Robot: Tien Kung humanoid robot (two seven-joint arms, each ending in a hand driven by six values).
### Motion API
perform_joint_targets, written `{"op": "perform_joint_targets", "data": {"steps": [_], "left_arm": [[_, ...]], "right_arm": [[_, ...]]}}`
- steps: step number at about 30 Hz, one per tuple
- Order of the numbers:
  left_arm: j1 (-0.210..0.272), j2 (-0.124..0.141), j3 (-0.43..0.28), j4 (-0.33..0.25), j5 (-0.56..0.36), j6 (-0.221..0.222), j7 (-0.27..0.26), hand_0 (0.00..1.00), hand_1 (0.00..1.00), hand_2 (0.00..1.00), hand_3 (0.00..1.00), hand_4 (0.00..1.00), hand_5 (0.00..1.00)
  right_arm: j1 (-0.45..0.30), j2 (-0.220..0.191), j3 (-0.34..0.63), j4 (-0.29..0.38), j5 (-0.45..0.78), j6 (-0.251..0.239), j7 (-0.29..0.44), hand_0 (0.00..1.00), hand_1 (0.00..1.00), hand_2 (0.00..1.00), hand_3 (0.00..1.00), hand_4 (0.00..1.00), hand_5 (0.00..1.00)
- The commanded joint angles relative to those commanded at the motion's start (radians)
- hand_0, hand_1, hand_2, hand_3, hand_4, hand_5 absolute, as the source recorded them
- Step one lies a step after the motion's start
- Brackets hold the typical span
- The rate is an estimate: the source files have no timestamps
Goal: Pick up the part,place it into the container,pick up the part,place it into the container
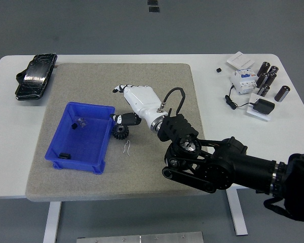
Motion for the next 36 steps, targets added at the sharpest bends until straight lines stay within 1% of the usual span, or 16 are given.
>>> {"op": "perform_joint_targets", "data": {"steps": [3,6,7,12,13,17,21,24,25,30,31,32,36], "left_arm": [[0.0,0.001,-0.002,0.0,0.002,0.0,0.001,0.744,0.718,0.718,0.636,0.659,0.433],[0.0,0.001,-0.001,0.0,0.002,0.0,0.001,0.744,0.718,0.718,0.636,0.659,0.433],[0.0,0.0,-0.001,0.0,0.002,0.0,0.001,0.744,0.718,0.718,0.636,0.659,0.433],[0.0,-0.001,0.0,-0.001,0.0,0.0,0.002,0.744,0.718,0.718,0.636,0.659,0.433],[0.0,-0.001,0.0,-0.001,0.0,0.0,0.002,0.744,0.719,0.718,0.636,0.659,0.427],[0.0,-0.001,-0.001,-0.001,0.001,0.001,0.003,0.744,0.719,0.718,0.636,0.659,0.427],[0.0,-0.001,-0.002,-0.001,0.001,0.001,0.003,0.745,0.719,0.718,0.636,0.659,0.423],[0.001,-0.002,-0.002,-0.001,0.001,0.001,0.003,0.745,0.719,0.718,0.636,0.659,0.423],[0.001,-0.002,-0.003,-0.002,0.002,0.001,0.003,0.745,0.719,0.718,0.636,0.658,0.419],[0.001,-0.001,-0.003,-0.001,0.002,0.001,0.003,0.745,0.719,0.718,0.636,0.658,0.419],[0.001,-0.001,-0.003,-0.001,0.003,0.001,0.003,0.745,0.719,0.718,0.636,0.658,0.419],[0.001,-0.001,-0.003,-0.001,0.003,0.001,0.003,0.745,0.719,0.718,0.636,0.657,0.415],[0.003,-0.001,-0.004,-0.002,0.005,0.0,0.004,0.745,0.719,0.718,0.636,0.657,0.415]], "right_arm": [[0.003,0.0,-0.01,-0.017,0.0,0.01,-0.007,0.348,0.593,0.765,0.803,0.801,0.396],[0.008,0.0,-0.023,-0.035,-0.008,0.032,-0.025,0.348,0.593,0.765,0.803,0.801,0.396],[0.009,0.0,-0.027,-0.041,-0.01,0.04,-0.03,0.344,0.592,0.765,0.803,0.743,0.37],[0.016,0.0,-0.048,-0.065,-0.012,0.064,-0.042,0.344,0.592,0.765,0.803,0.743,0.37],[0.017,0.0,-0.05,-0.066,-0.012,0.066,-0.043,0.351,0.592,0.765,0.802,0.782,0.383],[0.019,0.0,-0.06,-0.063,-0.013,0.073,-0.045,0.351,0.592,0.765,0.802,0.782,0.383],[0.014,0.0,-0.062,-0.041,-0.016,0.071,-0.045,0.353,0.592,0.764,0.802,0.79,0.383],[0.01,0.0,-0.059,-0.026,-0.017,0.058,-0.04,0.353,0.592,0.764,0.802,0.79,0.383],[0.009,0.0,-0.057,-0.024,-0.017,0.054,-0.039,0.35,0.59,0.757,0.77,0.806,0.393],[0.007,0.0,-0.049,-0.03,-0.012,0.04,-0.03,0.35,0.59,0.757,0.77,0.806,0.393],[0.006,0.0,-0.048,-0.033,-0.01,0.039,-0.029,0.35,0.59,0.757,0.77,0.806,0.393],[0.006,0.0,-0.047,-0.035,-0.01,0.039,-0.028,0.349,0.589,0.756,0.79,0.809,0.39],[0.002,0.0,-0.04,-0.04,-0.009,0.037,-0.028,0.349,0.589,0.756,0.79,0.809,0.39]]}}
